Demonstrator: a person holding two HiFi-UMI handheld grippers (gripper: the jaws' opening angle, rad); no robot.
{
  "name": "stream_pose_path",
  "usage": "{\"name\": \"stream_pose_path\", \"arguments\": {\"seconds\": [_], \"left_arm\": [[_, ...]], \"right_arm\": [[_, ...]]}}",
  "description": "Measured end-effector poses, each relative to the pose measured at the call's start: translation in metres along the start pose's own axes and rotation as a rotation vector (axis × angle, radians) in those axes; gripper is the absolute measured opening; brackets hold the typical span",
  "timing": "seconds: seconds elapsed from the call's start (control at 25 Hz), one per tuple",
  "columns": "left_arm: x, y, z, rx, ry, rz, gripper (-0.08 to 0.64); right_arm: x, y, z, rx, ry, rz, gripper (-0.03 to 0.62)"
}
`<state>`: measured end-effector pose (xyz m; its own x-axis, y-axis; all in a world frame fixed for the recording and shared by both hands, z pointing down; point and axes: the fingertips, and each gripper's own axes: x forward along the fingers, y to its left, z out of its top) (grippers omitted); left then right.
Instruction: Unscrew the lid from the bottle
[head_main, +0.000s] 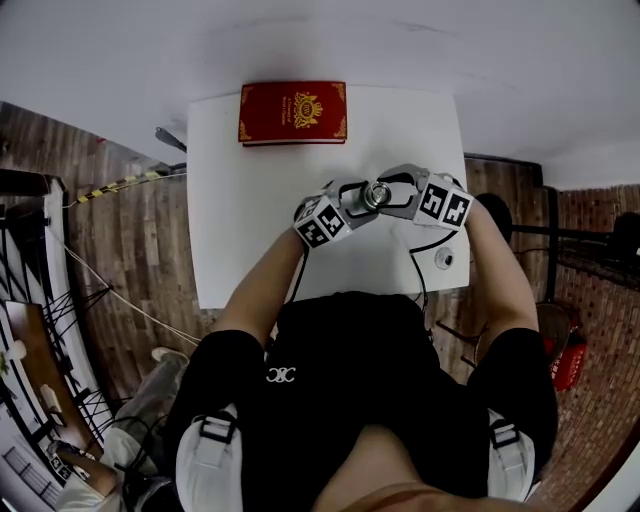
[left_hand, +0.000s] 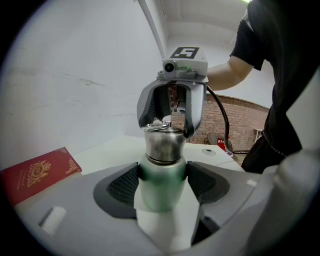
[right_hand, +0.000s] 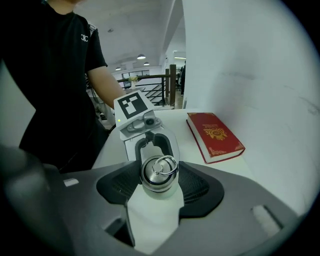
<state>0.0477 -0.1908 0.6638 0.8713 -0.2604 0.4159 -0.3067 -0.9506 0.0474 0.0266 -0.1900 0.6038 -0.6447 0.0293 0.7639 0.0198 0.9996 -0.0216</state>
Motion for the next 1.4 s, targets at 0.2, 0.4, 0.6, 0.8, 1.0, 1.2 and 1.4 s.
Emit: {"name": "stream_pose_path", "arguments": {"seconds": [0.2, 0.4, 0.6, 0.8, 1.0, 1.2, 1.4], "left_arm": [[0.000, 0.001, -0.001, -0.001, 0.002, 0.003, 0.357], [0.000, 0.001, -0.001, -0.003, -0.004, 0.001, 0.357], [-0.001, 0.002, -0.003, -0.007, 0.000, 0.000, 0.357], [-0.002, 0.001, 0.001, -0.005, -0.003, 0.004, 0.357], [0.000, 0.000, 0.000, -0.007, -0.003, 0.000, 0.357], [-0.001, 0.001, 0.000, -0.007, -0.005, -0.002, 0.357], [-0.001, 0.003, 0.000, -0.009, -0.012, -0.001, 0.357]], "right_arm": [[-0.014, -0.006, 0.010, 0.078, -0.046, -0.101, 0.247], [-0.049, -0.016, 0.018, 0.475, -0.433, -0.496, 0.250], [-0.045, -0.011, -0.001, 0.757, -0.603, -0.822, 0.252], [-0.024, -0.011, 0.008, 0.726, -0.562, -0.894, 0.252], [-0.015, -0.021, -0.003, 0.729, -0.487, -0.938, 0.252], [-0.014, -0.022, -0.001, 0.678, -0.499, -0.936, 0.252], [-0.011, -0.022, 0.000, 0.607, -0.488, -0.873, 0.256]]}}
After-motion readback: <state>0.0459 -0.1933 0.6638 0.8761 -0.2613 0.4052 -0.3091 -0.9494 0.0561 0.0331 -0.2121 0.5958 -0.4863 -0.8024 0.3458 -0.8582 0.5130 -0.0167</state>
